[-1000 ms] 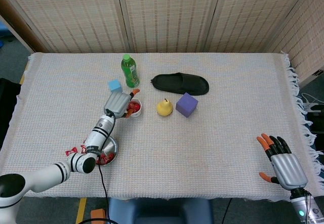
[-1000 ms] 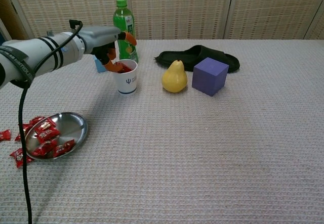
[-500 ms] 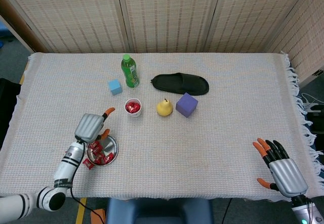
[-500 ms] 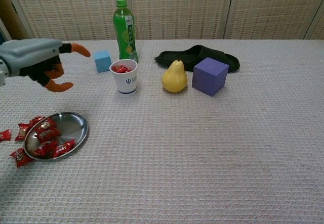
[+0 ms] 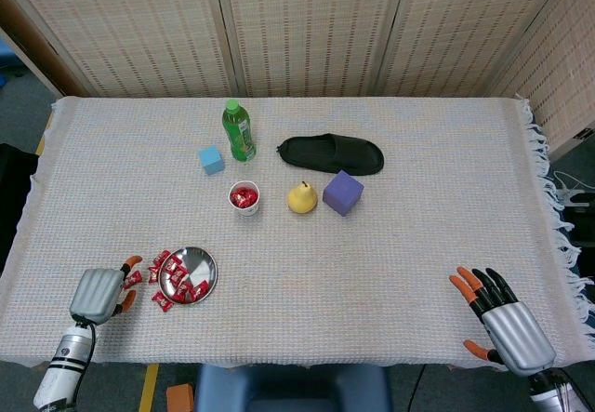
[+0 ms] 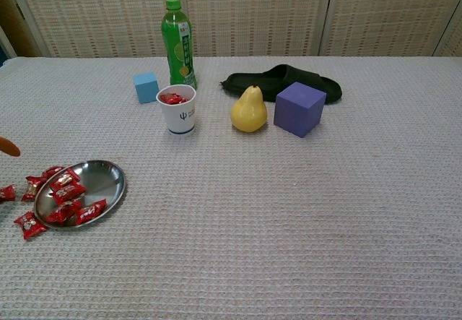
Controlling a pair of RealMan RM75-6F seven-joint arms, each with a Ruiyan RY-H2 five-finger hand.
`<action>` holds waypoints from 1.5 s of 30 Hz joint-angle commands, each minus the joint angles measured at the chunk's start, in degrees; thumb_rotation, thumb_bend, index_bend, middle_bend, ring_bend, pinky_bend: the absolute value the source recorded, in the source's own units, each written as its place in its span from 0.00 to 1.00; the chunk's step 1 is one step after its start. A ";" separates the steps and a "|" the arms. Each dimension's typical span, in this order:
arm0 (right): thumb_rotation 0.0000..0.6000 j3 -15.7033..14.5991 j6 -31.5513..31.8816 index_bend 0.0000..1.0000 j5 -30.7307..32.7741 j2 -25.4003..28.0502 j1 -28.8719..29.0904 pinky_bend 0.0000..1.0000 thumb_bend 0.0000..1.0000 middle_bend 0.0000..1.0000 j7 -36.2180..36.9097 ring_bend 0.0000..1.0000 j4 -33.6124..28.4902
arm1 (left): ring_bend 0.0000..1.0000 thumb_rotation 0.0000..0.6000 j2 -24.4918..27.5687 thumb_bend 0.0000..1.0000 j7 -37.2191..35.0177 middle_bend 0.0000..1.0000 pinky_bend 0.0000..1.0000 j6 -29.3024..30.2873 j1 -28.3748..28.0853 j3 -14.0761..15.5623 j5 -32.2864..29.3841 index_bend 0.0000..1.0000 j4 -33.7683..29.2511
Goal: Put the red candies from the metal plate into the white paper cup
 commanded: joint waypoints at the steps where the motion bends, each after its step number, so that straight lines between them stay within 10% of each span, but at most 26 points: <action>1: 1.00 -0.18 -0.26 0.00 -0.23 -0.04 0.07 0.00 0.05 0.00 -0.16 0.00 0.03 | 0.97 1.00 -1.53 0.38 -0.01 0.95 1.00 -0.81 0.87 -0.12 -0.21 0.23 2.84; 26: 1.00 0.21 -0.67 0.00 0.72 -0.25 0.02 0.00 0.05 0.00 -1.11 0.00 -0.30 | 0.97 1.00 -9.74 0.38 -2.78 0.94 1.00 -7.35 2.24 -4.91 -0.27 0.40 17.77; 45: 1.00 0.18 -1.38 0.00 0.96 -0.40 0.24 0.00 0.05 0.00 -1.69 0.00 -0.54 | 0.97 1.00 -6.48 0.38 -1.29 0.94 1.00 -6.24 3.88 -5.32 2.48 0.38 11.29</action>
